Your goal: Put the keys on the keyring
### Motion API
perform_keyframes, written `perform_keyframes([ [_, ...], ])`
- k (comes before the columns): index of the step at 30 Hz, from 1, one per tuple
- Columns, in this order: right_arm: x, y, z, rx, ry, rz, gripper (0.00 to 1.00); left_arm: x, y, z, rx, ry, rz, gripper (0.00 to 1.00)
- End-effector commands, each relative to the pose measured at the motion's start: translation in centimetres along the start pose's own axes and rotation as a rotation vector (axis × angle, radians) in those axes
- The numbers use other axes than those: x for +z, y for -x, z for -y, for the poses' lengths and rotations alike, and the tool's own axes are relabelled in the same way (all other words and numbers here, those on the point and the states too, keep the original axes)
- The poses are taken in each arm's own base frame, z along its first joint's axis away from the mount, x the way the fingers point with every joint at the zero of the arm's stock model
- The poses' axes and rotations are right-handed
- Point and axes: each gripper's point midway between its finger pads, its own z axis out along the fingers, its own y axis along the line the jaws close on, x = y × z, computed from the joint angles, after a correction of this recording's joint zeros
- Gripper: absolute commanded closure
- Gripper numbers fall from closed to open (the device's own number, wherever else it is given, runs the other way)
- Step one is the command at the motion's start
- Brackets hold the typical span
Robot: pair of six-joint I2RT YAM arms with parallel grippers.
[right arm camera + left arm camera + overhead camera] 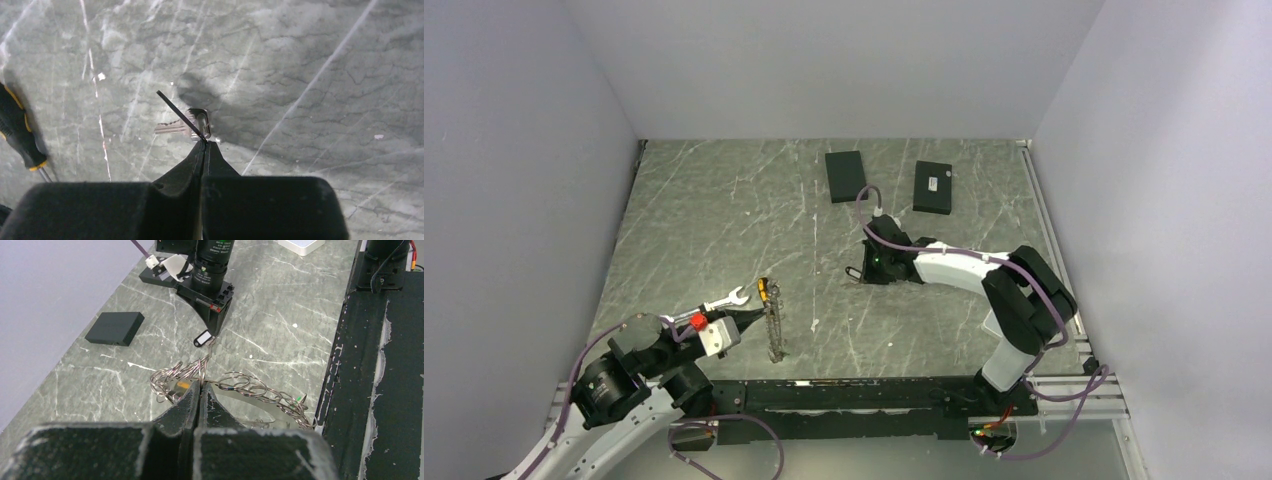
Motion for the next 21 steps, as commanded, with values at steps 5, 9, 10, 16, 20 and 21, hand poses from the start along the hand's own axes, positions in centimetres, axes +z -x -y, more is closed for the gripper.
perform_keyframes([
  [5, -6.2, 3.7, -7.5, -0.335, 0.387, 0.135, 1.00, 0.2, 1.7, -0.8, 0.005, 0.030, 0.064, 1.00],
  [9, -10.0, 4.7, -9.6, -0.413, 0.545, 0.215, 1.00, 0.3, 1.6, -0.7, 0.003, 0.023, 0.058, 1.00],
  [10, -11.0, 5.0, -10.1, -0.428, 0.584, 0.240, 1.00, 0.3, 1.6, -0.6, 0.002, 0.019, 0.056, 1.00],
  [16, -15.2, 5.0, -12.3, -0.481, 0.781, 0.313, 1.00, 1.1, 2.1, 0.2, -0.044, -0.045, 0.055, 1.00],
  [20, -17.9, 4.3, -13.6, -0.504, 0.926, 0.342, 1.00, 2.7, 3.1, 0.8, -0.125, -0.107, 0.060, 1.00],
  [21, -18.6, 4.1, -13.9, -0.511, 0.960, 0.349, 1.00, 3.2, 3.3, 0.9, -0.147, -0.121, 0.059, 1.00],
])
